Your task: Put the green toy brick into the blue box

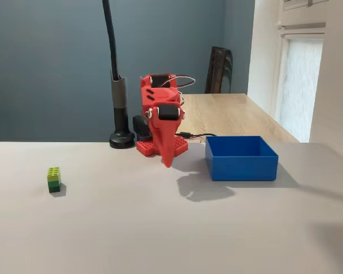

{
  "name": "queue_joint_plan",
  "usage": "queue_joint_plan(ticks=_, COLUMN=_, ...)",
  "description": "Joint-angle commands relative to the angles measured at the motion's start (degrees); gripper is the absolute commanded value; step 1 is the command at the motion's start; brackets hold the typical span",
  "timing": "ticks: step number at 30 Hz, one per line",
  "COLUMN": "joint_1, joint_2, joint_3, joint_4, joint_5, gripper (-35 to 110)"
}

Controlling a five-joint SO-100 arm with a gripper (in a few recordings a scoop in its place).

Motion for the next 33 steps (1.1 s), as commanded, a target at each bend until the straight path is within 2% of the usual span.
queue_joint_plan(ticks=1, joint_1=0.26, joint_2=0.53, joint_3=-2.2, joint_4=-0.7, joint_5=0.7, gripper=0)
queue_joint_plan(ticks=5, joint_1=2.9, joint_2=-2.29, joint_3=-8.61, joint_4=1.05, joint_5=3.69, gripper=0)
queue_joint_plan(ticks=12, joint_1=7.03, joint_2=-18.54, joint_3=-22.06, joint_4=7.12, joint_5=8.26, gripper=0)
queue_joint_plan(ticks=17, joint_1=13.54, joint_2=-32.34, joint_3=-34.98, joint_4=16.52, joint_5=13.89, gripper=5)
queue_joint_plan(ticks=23, joint_1=24.87, joint_2=-48.25, joint_3=-48.96, joint_4=24.43, joint_5=19.25, gripper=15)
queue_joint_plan(ticks=33, joint_1=47.02, joint_2=-68.82, joint_3=-62.67, joint_4=24.52, joint_5=20.13, gripper=21)
